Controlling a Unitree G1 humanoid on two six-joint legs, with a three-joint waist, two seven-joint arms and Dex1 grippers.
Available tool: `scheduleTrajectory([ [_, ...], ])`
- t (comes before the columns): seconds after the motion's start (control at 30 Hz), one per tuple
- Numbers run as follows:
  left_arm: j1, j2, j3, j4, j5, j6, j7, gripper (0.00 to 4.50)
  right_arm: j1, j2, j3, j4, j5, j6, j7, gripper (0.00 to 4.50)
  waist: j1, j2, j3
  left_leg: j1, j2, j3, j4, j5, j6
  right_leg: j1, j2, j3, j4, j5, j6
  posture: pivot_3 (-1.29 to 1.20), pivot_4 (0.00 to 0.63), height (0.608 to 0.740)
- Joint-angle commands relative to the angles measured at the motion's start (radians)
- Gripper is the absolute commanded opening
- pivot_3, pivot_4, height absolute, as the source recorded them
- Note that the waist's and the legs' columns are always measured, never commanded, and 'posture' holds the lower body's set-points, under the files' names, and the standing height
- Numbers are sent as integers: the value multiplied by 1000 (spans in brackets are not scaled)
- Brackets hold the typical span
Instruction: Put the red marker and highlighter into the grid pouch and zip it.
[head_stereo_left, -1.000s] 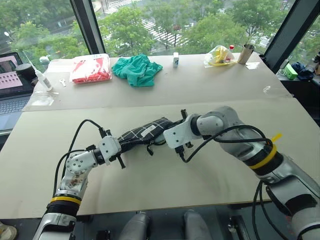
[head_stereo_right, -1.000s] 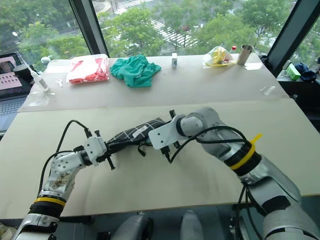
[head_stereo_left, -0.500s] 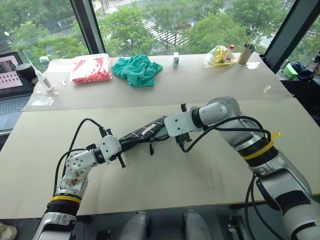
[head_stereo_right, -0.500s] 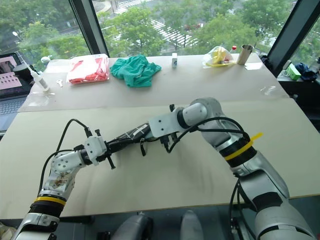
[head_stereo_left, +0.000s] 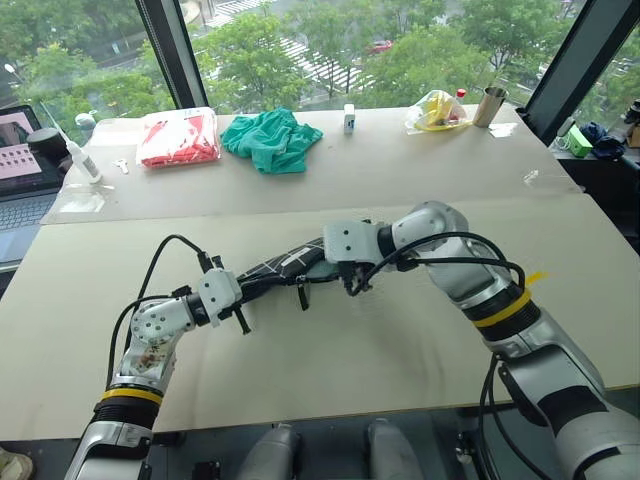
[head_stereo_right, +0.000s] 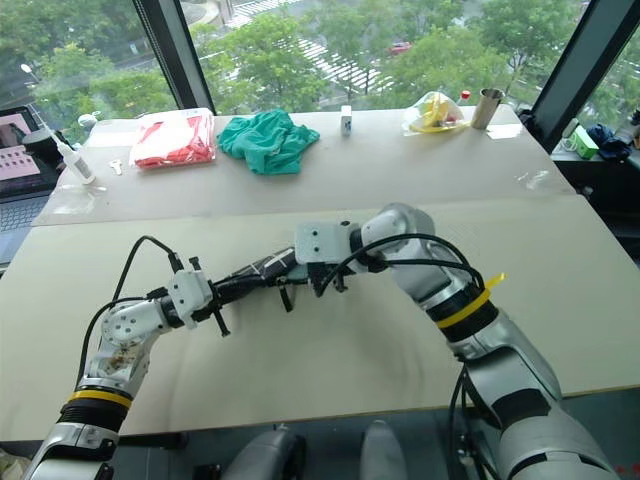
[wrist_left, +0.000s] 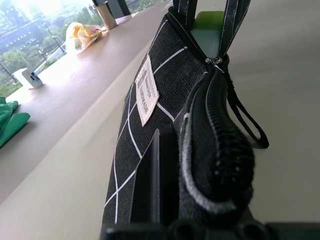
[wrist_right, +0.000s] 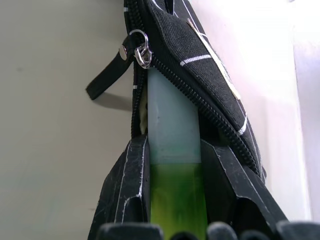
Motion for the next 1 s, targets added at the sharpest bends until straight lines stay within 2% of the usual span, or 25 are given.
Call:
scheduleTrajectory([
  [0.03, -16, -12, -19, -40, -8, -20, -15, 0, -38, 56, 25, 6, -41, -84, -64, 1042, 0, 0, 0, 0, 0, 0, 0, 0, 0, 0, 0, 0, 0, 0, 0, 0, 150, 740],
  [0.23, -11, -16, -19, -45, -6, -20, -15, 0, 2, 50, 43, -14, -82, -155, -66, 1042, -1, 0, 0, 0, 0, 0, 0, 0, 0, 0, 0, 0, 0, 0, 0, 0, 150, 740],
  [0.3, -9, -18, -19, -47, -5, -20, -14, 0, 9, 69, 15, -19, -65, -111, -73, 2105, -1, 0, 0, 0, 0, 0, 0, 0, 0, 0, 0, 0, 0, 0, 0, 0, 150, 740],
  [0.33, -8, -19, -19, -47, -5, -20, -15, 0, 10, 72, 1, -24, -62, -105, -82, 2230, -2, 0, 0, 0, 0, 0, 0, 0, 0, 0, 0, 0, 0, 0, 0, 0, 150, 740],
  [0.5, -11, -24, -21, -45, -6, -17, -14, 0, -4, 73, -84, -63, 16, -18, -49, 3925, -1, 0, 0, 0, 0, 0, 0, 0, 0, 0, 0, 0, 0, 0, 0, 0, 150, 740],
  [0.6, -13, -28, -21, -45, -12, -13, -11, 0, -11, 38, -141, -91, 78, 1, -3, 3925, 0, 0, 0, 0, 0, 0, 0, 0, 0, 1, 0, -1, 0, 0, 0, 0, 150, 740],
  [0.7, -10, -33, -16, -48, -17, -7, -7, 0, -26, -56, -241, -100, 167, -5, 57, 3925, 5, 0, 0, 0, 0, -1, 0, 0, 0, 1, 0, -1, -1, 0, 0, 0, 150, 740],
  [0.8, -7, -34, -13, -53, -17, -4, -6, 0, -34, -100, -318, -89, 226, -36, 43, 3925, 6, 0, 0, 0, 0, -1, 1, 0, 0, 1, 0, -1, -1, 0, 0, 0, 150, 740],
  [0.93, 1, -33, -9, -64, -19, 3, -1, 0, 22, -199, -470, -141, 415, 153, 127, 3925, 3, 0, 0, 0, 0, -1, -1, 0, 0, 1, 0, -1, -1, 0, 0, 0, 150, 740],
  [1.0, 5, -31, -6, -70, -21, 7, 1, 0, 100, -251, -498, -184, 495, 273, 163, 3925, 6, 0, 0, 0, 0, -1, -1, 0, 0, 1, 0, -1, -1, 0, 0, 0, 150, 740],
])
